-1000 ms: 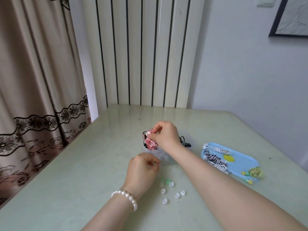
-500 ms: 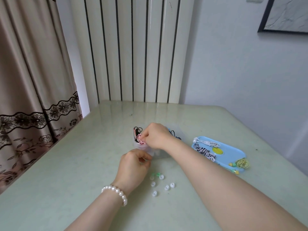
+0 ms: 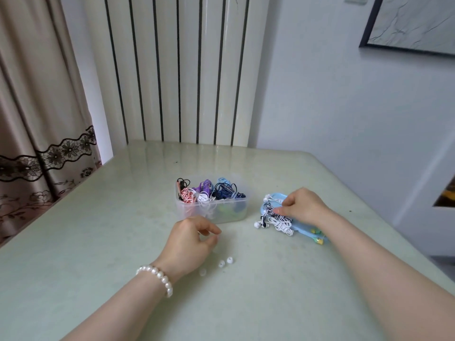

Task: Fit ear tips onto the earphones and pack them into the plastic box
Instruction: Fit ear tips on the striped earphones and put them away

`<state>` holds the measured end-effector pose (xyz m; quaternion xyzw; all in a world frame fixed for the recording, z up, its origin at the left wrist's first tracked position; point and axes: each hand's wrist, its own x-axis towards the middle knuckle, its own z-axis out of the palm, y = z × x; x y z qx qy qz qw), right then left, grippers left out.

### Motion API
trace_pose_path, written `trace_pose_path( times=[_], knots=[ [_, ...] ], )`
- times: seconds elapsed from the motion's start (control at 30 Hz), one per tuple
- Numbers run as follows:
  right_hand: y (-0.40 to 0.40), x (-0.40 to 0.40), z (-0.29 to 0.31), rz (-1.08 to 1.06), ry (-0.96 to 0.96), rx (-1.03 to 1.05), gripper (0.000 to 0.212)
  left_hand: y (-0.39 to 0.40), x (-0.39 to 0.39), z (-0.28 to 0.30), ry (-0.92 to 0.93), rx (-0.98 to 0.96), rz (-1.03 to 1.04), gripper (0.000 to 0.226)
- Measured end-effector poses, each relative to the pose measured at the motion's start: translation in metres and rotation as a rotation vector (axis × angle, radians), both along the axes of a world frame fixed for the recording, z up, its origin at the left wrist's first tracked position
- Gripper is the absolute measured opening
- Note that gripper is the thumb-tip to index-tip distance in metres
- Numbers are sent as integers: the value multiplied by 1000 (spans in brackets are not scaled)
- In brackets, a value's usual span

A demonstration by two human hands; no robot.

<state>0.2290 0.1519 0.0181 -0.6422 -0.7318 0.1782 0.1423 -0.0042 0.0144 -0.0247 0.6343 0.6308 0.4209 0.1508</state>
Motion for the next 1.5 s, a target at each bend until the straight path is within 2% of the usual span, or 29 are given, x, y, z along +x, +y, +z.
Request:
trace_pose_path(
  times=[0.1,0.27,0.37,0.43,0.57,0.7,0.83,0.93,1.07,1.17,1.27,1.33,1.4,1.5],
  knots=[
    [2,3,-16,53,156,-28,31,-2,1,1,3,-19,15,20],
    [3,0,-3,104,302,100,14,-5,1,4,-84,-1,36,30],
    [-10,-6,24,143,555,81,12,-5,4,6,-172,9,57,27],
    [-24,-11,40,184,651,26,17,-7,6,9,-266,22,54,22],
    [-53,-26,53,321,824,-173,31,-14,12,23,-711,-19,-39,14],
    [-78,-42,46,447,1013,-419,28,-21,23,36,-1232,-273,-196,29],
    [-92,-42,32,454,1070,-503,19,-29,30,38,-1471,-466,-388,43],
    [-95,-36,24,446,1025,-459,25,-30,32,34,-1434,-509,-434,41],
    [-98,-31,19,489,850,-378,40,-28,32,28,-1364,-515,-385,21],
    [-102,-31,14,508,769,-350,33,-28,31,26,-1391,-534,-344,19],
    [-105,-34,7,490,739,-343,18,-30,33,26,-1403,-580,-333,18],
    [-107,-36,2,461,701,-314,19,-30,35,26,-1386,-597,-316,14],
    [-108,-36,-2,446,672,-295,12,-29,34,25,-1354,-588,-282,12],
    [-110,-36,-2,473,685,-344,18,-29,31,24,-1275,-574,-262,18]
  ],
)
